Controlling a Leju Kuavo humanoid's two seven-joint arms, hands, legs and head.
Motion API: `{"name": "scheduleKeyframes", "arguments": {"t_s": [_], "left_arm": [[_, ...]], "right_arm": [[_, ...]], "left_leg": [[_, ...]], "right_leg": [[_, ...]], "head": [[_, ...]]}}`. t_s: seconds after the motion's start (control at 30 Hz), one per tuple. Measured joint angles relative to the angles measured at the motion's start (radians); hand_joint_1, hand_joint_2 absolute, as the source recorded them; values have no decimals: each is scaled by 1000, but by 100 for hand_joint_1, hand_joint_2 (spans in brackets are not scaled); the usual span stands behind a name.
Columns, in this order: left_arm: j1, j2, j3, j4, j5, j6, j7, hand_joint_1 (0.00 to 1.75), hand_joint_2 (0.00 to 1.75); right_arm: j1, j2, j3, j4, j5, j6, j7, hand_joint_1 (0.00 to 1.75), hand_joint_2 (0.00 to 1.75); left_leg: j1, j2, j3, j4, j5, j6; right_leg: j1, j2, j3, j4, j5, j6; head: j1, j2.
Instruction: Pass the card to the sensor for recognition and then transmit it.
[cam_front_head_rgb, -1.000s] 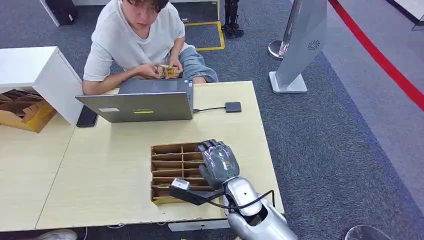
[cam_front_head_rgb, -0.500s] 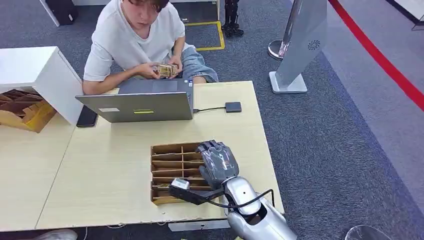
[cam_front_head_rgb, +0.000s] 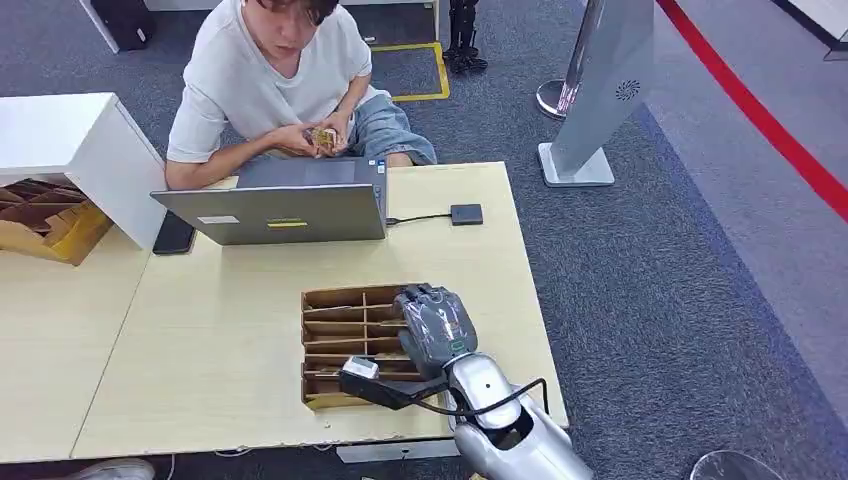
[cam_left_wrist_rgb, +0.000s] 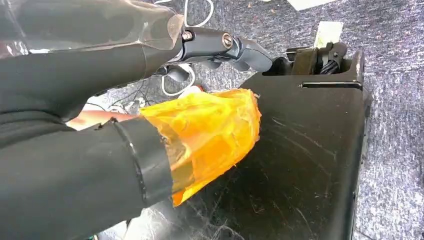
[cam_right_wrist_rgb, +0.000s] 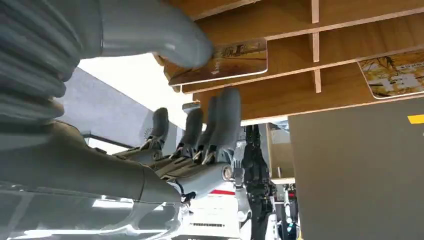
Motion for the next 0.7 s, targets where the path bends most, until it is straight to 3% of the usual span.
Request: {"name": "scheduleKeyframes", "arguments": {"t_s": [0.7], "left_arm": [[0,-2,-8,0,-12,-3,-9,0,0]], "right_arm": [[-2,8,0,5,0,3,0,134,175]], "left_leg": [[0,0,0,0,0,0]], "right_leg": [[0,0,0,0,0,0]], "head": [[0,0]]}}
